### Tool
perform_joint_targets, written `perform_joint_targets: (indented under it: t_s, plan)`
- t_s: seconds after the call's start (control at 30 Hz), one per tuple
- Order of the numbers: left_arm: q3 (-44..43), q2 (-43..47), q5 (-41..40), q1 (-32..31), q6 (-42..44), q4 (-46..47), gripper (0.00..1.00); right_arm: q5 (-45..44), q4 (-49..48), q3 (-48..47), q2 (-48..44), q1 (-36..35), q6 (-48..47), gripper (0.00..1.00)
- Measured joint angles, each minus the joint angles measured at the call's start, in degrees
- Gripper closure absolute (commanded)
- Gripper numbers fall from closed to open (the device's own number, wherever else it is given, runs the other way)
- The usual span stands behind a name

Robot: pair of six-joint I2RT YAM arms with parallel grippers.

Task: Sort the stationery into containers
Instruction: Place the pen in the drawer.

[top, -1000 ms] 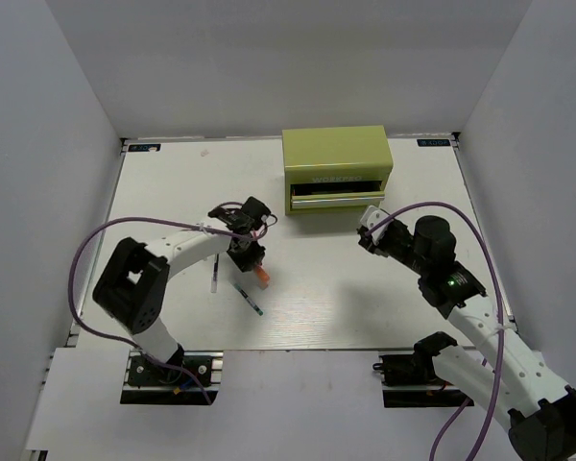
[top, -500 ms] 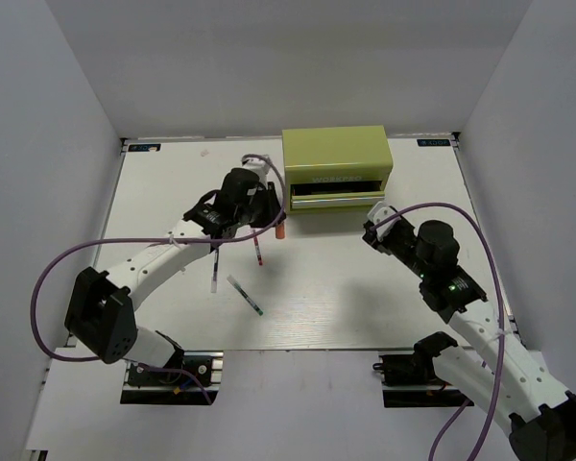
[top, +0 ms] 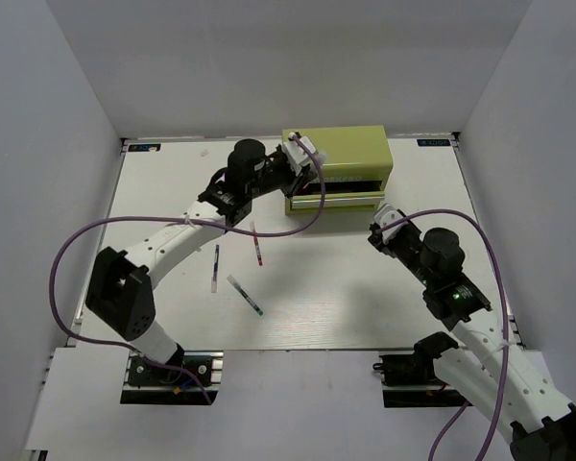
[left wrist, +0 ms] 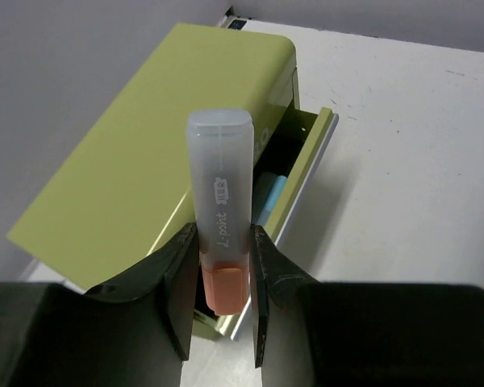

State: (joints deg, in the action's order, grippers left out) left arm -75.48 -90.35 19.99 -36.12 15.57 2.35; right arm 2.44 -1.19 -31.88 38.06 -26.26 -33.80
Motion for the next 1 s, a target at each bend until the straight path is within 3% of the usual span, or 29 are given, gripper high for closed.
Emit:
perform_joint_targets:
  t_s: [0.3, 0.7, 1.0]
  plan:
    - [-1.62, -8.81, 3.48, 0.0, 8.59, 6.16, 1.0, -1.16, -0.22, 1.42, -1.9, 0.0, 0.0, 0.5]
    - [-6.43, -13.25, 1.7, -1.46, 15.8, 0.59, 0.99, -3.21, -0.33, 2.91, -2.99, 0.0, -0.02, 0.5]
    - [-7.08, -15.45, -2.14, -3.61, 18.01, -1.79, 0.93, -3.5, -0.74, 4.15, -3.74, 0.0, 0.0, 0.5]
